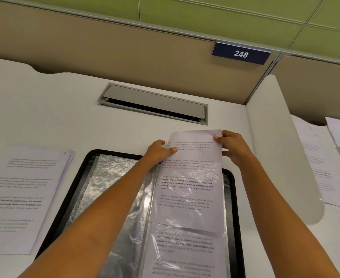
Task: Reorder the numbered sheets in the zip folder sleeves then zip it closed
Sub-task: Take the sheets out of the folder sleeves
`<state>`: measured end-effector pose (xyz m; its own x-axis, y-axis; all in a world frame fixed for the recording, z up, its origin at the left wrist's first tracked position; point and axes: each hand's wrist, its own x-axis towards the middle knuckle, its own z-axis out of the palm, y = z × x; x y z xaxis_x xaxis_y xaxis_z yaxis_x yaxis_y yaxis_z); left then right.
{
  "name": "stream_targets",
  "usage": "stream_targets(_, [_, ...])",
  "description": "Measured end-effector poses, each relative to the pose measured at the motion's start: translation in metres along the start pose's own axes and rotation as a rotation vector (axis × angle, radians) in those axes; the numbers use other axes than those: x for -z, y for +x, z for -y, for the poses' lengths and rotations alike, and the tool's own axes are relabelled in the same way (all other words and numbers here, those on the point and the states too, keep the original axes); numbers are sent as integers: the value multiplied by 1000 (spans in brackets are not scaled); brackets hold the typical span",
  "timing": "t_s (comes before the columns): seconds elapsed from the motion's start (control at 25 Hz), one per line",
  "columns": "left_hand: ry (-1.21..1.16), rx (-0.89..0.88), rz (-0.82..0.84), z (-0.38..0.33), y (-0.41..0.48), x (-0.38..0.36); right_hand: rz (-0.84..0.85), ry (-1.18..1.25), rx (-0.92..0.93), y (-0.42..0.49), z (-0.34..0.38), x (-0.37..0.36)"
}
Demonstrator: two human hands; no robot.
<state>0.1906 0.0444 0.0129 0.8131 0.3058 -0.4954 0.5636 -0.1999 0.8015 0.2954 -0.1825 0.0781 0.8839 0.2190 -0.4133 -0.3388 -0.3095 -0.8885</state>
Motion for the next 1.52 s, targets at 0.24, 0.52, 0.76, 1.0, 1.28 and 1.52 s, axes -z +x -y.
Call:
stream_targets(0.24, [-345, -18, -134, -3, 5, -2, 106, 139, -151, -10, -17, 0])
stream_targets(0.52, [-559, 16, -33, -5, -3, 0, -4, 163, -105, -11, -26, 2])
stream_targets(0.76, [-574, -27, -94, -4, -9, 1, -7, 288, -19, -9, -8, 4])
stream_targets(1.0, [-610, -145, -299, -24, -11, 16, -32, 213, 0, -23, -9, -10])
stream_targets(1.28, [-773, -334, -382, -51, -36, 32, -130, 174, 276, -40, 23, -16])
stream_targets(1.52, [-774, -422, -425, -49, -58, 53, -133, 252, 494, -65, 42, -39])
